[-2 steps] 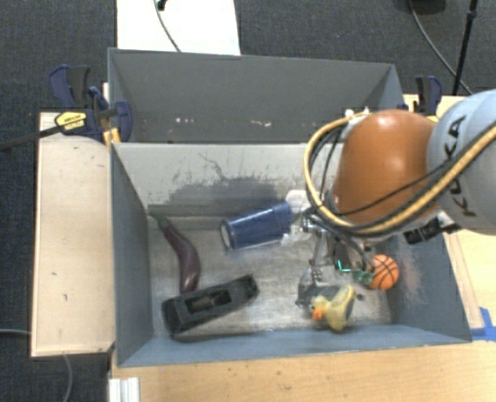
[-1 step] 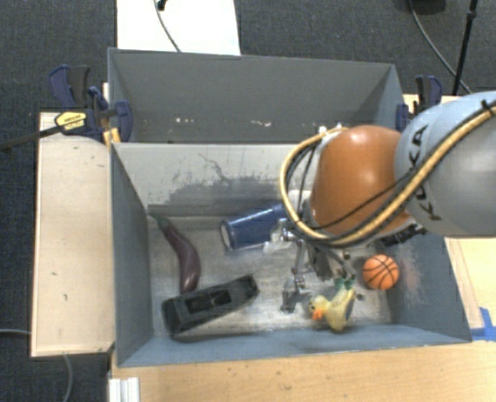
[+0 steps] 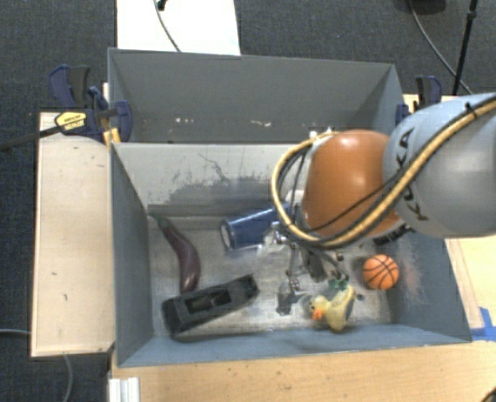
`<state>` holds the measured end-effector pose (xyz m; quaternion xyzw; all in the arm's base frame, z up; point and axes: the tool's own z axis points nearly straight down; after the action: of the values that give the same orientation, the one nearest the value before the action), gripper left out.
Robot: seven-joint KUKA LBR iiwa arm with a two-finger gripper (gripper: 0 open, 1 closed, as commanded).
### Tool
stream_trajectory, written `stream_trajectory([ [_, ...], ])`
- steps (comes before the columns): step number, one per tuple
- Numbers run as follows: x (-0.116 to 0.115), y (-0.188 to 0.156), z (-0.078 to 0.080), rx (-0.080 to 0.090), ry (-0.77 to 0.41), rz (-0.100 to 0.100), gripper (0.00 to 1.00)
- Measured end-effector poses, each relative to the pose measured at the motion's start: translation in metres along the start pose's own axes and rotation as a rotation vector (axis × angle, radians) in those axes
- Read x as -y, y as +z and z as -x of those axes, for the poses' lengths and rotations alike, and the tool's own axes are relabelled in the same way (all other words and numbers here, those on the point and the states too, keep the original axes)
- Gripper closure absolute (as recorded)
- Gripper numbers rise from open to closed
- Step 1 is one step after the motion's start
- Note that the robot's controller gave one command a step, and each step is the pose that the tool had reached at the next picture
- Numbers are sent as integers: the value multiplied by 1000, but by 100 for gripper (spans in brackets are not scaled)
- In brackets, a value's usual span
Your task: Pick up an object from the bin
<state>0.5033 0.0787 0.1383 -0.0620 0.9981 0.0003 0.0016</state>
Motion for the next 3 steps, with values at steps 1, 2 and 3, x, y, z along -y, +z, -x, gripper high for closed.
stream_trajectory([
  [1, 5, -24, -9, -7, -39, 1, 0],
  [2, -23, 12, 5, 8, 154, 1, 0],
  [3, -33, 64, 24, -10, 53, -1, 0],
])
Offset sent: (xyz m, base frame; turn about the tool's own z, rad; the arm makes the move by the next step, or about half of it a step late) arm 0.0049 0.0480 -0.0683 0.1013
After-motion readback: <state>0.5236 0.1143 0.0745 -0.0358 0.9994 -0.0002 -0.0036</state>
